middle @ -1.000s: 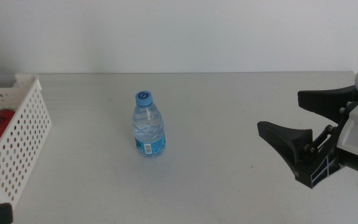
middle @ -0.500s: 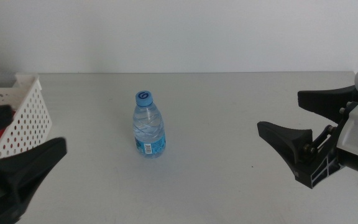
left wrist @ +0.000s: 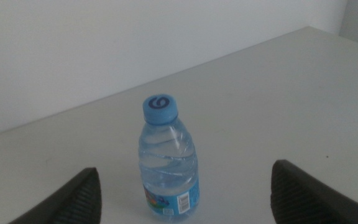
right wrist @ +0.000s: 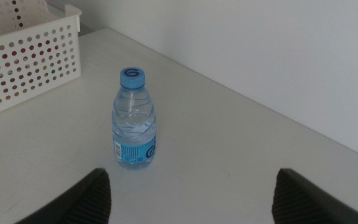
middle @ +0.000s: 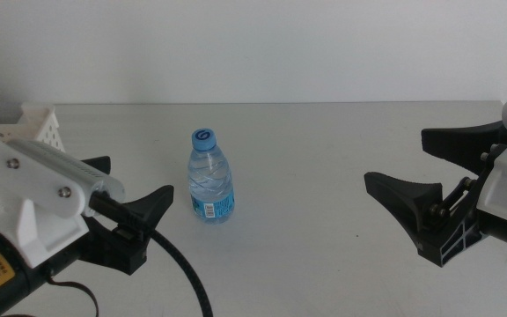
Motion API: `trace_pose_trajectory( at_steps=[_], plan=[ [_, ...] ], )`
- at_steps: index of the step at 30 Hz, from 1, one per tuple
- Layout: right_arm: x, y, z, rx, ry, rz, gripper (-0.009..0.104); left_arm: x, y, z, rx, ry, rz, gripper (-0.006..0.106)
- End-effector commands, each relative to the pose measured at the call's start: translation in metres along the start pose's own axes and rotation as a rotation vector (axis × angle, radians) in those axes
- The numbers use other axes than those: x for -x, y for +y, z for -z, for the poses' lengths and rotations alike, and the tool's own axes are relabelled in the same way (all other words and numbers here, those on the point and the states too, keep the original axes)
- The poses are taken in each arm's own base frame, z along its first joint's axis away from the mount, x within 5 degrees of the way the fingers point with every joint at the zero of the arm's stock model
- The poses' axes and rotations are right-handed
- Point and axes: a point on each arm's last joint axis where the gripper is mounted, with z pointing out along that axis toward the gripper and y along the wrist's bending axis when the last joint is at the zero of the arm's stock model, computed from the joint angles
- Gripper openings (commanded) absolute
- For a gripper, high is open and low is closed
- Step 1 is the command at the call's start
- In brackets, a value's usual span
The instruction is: Use arms to grab the bottles and put them into the dustbin to the left of the table.
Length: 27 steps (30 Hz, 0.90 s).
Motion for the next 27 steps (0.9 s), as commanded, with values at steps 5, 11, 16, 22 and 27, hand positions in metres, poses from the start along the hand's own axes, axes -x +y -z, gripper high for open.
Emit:
trace_pose_trajectory(
  at_steps=[5,11,16,22,27],
  plan=[
    [0.017,-0.001,0.004,-0.005,-0.108,0.015,0.066,0.006,0.002,-0.013,0.022,-0.042,0.071,0.093],
    [0.017,-0.001,0.004,-0.005,-0.108,0.015,0.066,0.000,0.003,-0.018,0.025,-0.008,0.082,0.093],
    [0.017,-0.001,0.004,-0.005,-0.108,0.015,0.066,-0.001,0.003,-0.019,0.028,-0.002,0.094,0.093],
    [0.017,-0.001,0.004,-0.005,-0.108,0.015,0.066,-0.012,0.003,-0.019,0.034,0.003,0.093,0.093],
    [0.017,-0.001,0.004,-0.005,-0.108,0.015,0.066,-0.031,0.004,-0.013,0.047,-0.009,0.115,0.093]
  ],
)
